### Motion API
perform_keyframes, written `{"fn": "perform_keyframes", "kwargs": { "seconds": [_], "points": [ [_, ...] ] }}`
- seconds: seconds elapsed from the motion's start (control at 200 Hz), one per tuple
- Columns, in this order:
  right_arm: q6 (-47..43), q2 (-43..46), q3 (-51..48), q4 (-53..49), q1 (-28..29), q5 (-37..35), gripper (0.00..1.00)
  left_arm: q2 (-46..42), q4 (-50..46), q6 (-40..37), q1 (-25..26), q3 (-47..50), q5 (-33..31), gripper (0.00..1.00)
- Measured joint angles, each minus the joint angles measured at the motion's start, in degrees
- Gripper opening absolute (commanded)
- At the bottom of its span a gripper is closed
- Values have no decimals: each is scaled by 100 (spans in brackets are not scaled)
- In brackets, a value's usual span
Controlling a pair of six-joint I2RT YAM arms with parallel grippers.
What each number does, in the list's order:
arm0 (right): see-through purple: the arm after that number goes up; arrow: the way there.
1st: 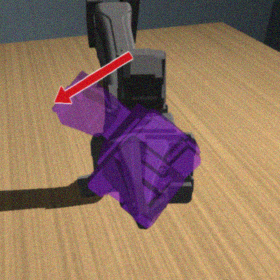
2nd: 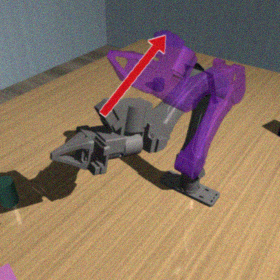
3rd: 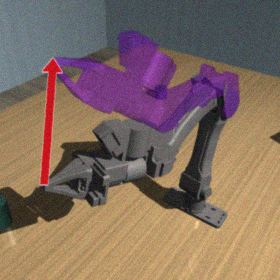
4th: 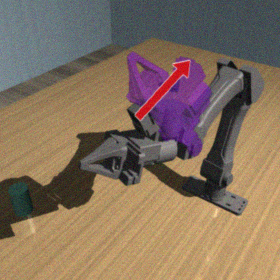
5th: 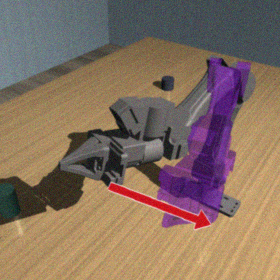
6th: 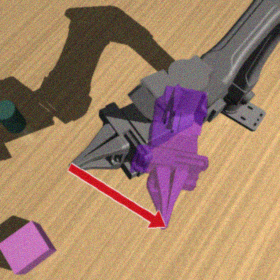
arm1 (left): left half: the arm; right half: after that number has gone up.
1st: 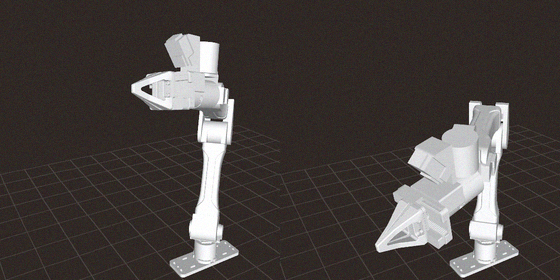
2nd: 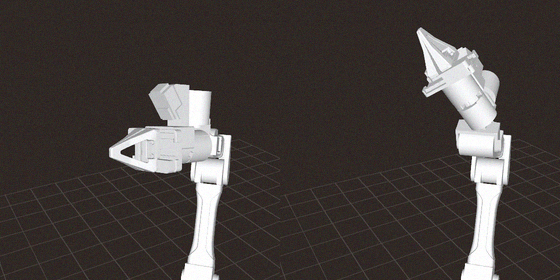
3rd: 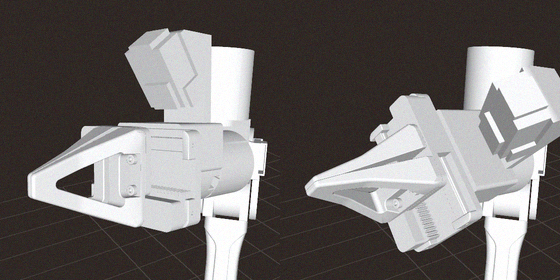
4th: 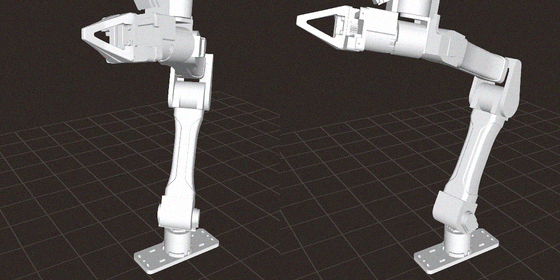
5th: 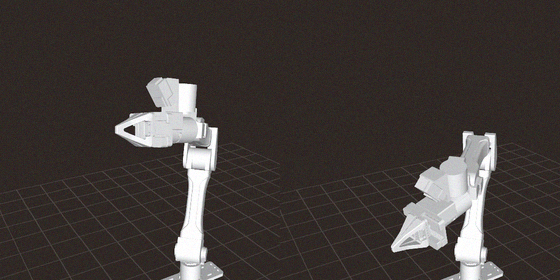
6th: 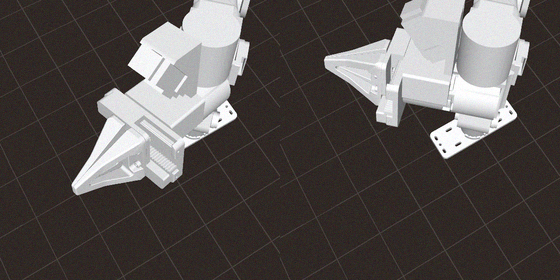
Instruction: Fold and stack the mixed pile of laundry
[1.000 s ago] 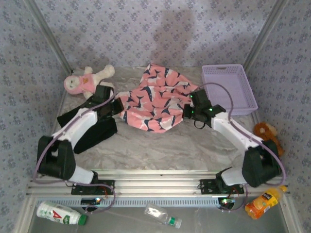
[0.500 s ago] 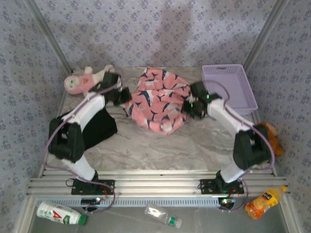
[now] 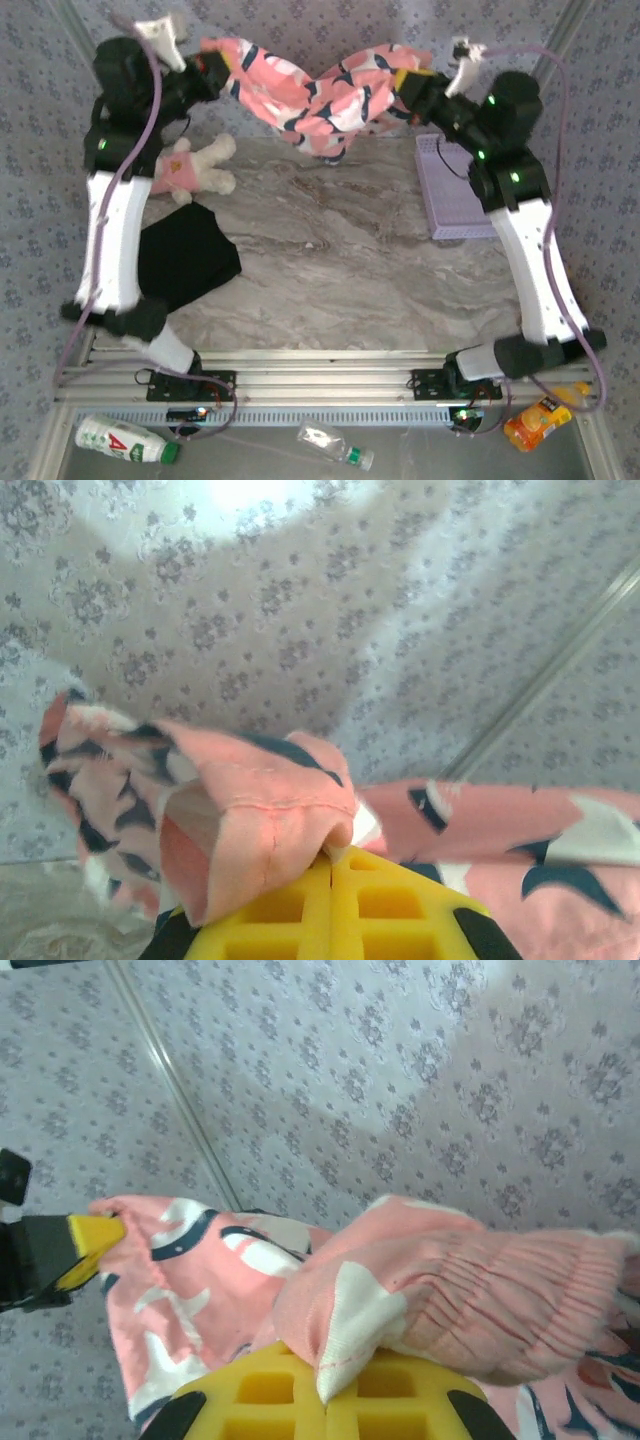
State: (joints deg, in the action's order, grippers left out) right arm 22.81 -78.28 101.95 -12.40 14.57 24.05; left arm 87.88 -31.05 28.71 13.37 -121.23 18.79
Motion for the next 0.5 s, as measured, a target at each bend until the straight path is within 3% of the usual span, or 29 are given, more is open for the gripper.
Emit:
{"fn": "perform_keyframes", "kwargs": {
  "seconds": [0.09, 0.165, 0.205, 0.25, 0.27, 0.375, 0.415, 0.5],
  "points": [
    [57, 586, -1279, 181, -142, -20, 0, -1394, 745, 138, 55, 2468, -140, 0],
    [254, 678, -2415, 85, -291, -68, 8, -2002, 1069, 313, 92, 4127, -330, 3],
    [367, 675, -3060, -2, -376, -101, 15, -2098, 1158, 426, 146, 4850, -411, 13],
    [573, 542, -3869, -225, -448, -205, 20, -2107, 1189, 549, 313, 5611, -479, 34],
    [608, 496, -4256, -348, -468, -269, 23, -2048, 1196, 656, 382, 5871, -540, 40],
    [887, 667, -5772, -1362, -459, -713, 40, -1794, 968, 1049, 901, 7195, -623, 47],
    [1016, 935, -6118, -1700, -435, -857, 50, -1805, 846, 1139, 1058, 7479, -640, 58],
    [1224, 1770, -6422, -2087, -431, -1220, 62, -1864, 776, 1357, 1152, 7667, -787, 63]
  ]
}}
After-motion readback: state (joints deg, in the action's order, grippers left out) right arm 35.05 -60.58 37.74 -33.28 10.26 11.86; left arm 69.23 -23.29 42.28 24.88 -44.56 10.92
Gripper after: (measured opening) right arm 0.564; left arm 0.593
